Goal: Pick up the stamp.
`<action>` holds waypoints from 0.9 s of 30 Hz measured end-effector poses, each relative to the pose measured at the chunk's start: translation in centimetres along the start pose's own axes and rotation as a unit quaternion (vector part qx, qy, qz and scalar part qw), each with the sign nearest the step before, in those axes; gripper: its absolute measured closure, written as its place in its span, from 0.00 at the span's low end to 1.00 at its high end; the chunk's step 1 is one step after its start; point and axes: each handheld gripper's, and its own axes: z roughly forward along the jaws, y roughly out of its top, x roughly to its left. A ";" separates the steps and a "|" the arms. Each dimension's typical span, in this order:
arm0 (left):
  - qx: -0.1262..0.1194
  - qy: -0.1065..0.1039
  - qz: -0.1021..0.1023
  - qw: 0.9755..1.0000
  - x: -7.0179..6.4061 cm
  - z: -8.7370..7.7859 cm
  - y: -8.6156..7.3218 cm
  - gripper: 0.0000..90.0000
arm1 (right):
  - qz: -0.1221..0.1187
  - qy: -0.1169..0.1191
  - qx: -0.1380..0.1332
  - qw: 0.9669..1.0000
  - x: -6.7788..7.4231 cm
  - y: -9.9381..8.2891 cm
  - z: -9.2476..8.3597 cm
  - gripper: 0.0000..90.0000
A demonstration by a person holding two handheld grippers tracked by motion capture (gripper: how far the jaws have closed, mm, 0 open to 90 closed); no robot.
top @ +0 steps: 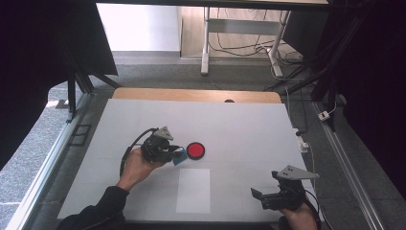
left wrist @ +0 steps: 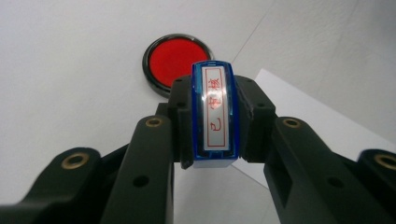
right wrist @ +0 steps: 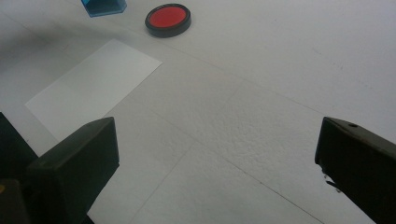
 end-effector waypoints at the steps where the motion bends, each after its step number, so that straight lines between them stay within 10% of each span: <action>1: -0.004 -0.003 0.000 1.000 -0.1 -0.2 0.0 0.78 | 0.000 0.000 0.000 1.000 0.0 0.0 0.0 0.00; 27: -0.056 -0.047 0.018 0.997 -2.1 -3.3 0.1 0.78 | -0.005 0.002 0.002 1.000 0.1 0.0 0.0 0.00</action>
